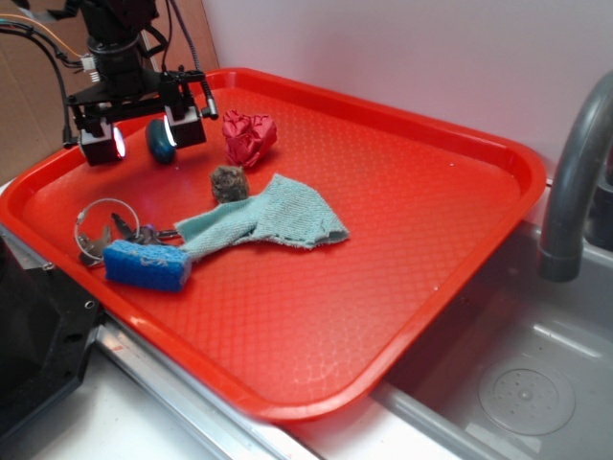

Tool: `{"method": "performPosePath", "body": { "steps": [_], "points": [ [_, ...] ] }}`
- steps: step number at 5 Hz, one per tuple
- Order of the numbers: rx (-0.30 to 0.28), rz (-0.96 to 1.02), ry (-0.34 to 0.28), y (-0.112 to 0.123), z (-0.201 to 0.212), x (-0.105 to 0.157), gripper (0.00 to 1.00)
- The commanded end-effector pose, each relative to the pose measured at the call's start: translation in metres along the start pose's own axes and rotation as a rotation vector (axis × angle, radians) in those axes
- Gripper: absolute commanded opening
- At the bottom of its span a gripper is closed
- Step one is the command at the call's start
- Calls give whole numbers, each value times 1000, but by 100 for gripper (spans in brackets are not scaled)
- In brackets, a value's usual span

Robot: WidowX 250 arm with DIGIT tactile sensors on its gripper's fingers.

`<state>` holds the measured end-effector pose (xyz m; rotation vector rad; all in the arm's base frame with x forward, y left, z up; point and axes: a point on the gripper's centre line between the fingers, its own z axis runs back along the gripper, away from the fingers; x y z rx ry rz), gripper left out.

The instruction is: Grab the plastic pickle.

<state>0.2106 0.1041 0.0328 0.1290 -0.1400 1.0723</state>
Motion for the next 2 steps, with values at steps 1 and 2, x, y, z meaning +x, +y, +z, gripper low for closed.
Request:
{"method": "performPosePath", "body": {
  "steps": [1,2],
  "points": [
    [11,-85,32,13,-13,2,100],
    [24,-100,46,8,-17,10,100]
  ]
}}
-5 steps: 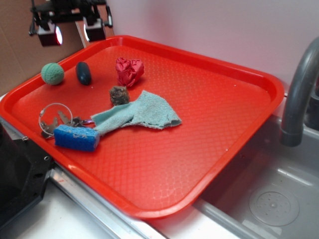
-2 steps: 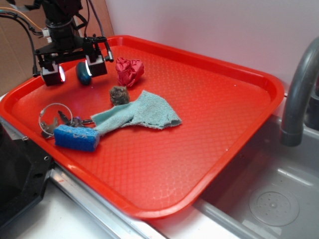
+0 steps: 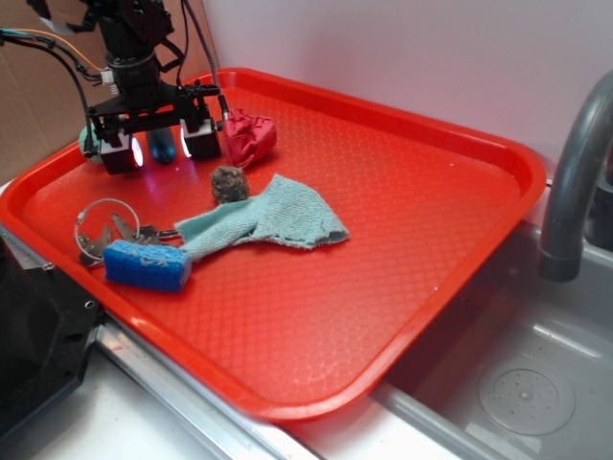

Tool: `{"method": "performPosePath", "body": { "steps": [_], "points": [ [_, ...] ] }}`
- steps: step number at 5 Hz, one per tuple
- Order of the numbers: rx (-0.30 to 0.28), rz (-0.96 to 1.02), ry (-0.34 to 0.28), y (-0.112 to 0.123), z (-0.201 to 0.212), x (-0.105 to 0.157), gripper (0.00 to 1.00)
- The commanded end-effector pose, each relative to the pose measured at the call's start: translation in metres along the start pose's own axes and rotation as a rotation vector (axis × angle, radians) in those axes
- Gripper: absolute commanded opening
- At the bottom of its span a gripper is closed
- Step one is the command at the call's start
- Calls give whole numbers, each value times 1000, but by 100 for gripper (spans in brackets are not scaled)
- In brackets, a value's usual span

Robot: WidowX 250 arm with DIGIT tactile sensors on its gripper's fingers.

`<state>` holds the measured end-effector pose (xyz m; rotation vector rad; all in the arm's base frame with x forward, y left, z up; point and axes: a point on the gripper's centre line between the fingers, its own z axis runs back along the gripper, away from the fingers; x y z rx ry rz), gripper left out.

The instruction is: Grab the plastic pickle.

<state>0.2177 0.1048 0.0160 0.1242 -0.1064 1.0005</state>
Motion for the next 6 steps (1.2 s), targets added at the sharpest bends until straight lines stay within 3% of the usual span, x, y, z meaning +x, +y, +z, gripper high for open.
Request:
{"method": "performPosePath", "body": {
  "steps": [1,2,3,4,5,6],
  "points": [
    [30,-30,27,16,0,11,100],
    [-1,-68,43,16,2,11,0],
    [-52,-193,49,14,24,7,0],
    [-94,-393,-27,21,76,-12,0],
    [-93,-621,43,4,134,-43,0],
    [-43,-807,53,-23,191,-75,0]
  ]
}}
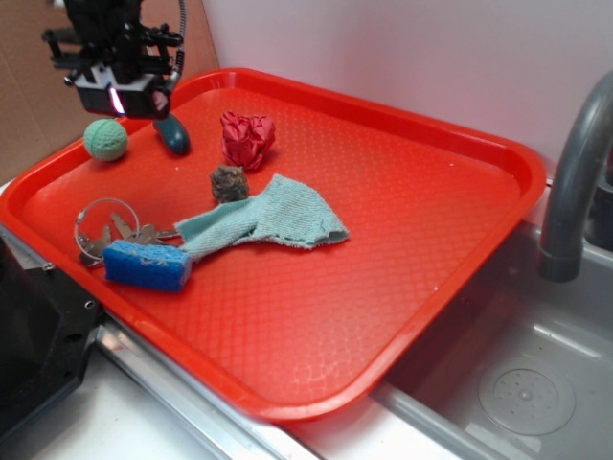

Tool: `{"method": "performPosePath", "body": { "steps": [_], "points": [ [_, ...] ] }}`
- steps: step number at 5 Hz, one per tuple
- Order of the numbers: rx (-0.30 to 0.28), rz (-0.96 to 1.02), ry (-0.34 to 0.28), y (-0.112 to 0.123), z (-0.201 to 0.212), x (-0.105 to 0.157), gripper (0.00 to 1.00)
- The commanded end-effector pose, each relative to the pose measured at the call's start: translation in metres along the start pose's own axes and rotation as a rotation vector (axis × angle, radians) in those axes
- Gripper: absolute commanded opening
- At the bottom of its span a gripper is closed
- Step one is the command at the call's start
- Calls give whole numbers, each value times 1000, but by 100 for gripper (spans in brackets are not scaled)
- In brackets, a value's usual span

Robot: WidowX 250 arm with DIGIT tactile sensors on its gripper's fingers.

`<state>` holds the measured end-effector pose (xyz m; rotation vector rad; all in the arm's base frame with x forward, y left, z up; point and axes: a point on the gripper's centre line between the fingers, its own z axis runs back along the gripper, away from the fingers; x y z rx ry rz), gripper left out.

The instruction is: Grab the plastic pickle.

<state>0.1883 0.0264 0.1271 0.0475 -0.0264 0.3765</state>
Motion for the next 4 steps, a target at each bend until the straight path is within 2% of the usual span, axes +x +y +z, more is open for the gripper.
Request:
{"method": "performPosePath", "body": {
  "steps": [1,2,3,4],
  "points": [
    [39,-246,-28,-47,102,-9,0],
    [-7,-145,-18,-16,83,4,100],
    [48,71,-78,27,53,24,100],
    [106,233,-161,56,24,51,100]
  ]
}}
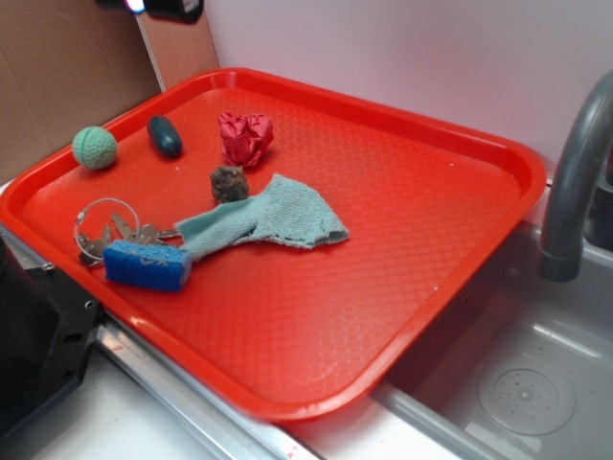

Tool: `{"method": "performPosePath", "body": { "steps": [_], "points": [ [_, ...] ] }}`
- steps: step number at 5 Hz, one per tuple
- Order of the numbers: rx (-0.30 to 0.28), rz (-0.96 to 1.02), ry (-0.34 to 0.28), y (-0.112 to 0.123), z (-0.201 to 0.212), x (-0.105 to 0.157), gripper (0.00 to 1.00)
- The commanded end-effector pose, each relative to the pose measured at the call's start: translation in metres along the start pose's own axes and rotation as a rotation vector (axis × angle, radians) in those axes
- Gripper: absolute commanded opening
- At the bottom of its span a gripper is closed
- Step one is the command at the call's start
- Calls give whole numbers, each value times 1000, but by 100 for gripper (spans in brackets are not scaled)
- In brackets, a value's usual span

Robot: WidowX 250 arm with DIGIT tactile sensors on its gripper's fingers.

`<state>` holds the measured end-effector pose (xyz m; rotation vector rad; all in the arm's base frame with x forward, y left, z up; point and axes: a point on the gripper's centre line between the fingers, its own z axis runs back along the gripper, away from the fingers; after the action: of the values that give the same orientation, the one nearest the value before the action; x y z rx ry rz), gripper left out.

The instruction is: Grab the plastic pickle.

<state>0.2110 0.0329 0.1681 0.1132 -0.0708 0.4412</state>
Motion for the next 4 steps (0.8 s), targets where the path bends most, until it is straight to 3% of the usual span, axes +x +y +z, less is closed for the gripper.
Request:
{"method": "performPosePath", "body": {
  "steps": [1,2,3,4],
  "points": [
    [109,364,-168,75,-48,36,100],
    [115,557,-139,84,-73,29,100],
    [22,654,-84,91,-109,19,100],
    [-41,714,-77,93,-131,12,100]
  ]
}}
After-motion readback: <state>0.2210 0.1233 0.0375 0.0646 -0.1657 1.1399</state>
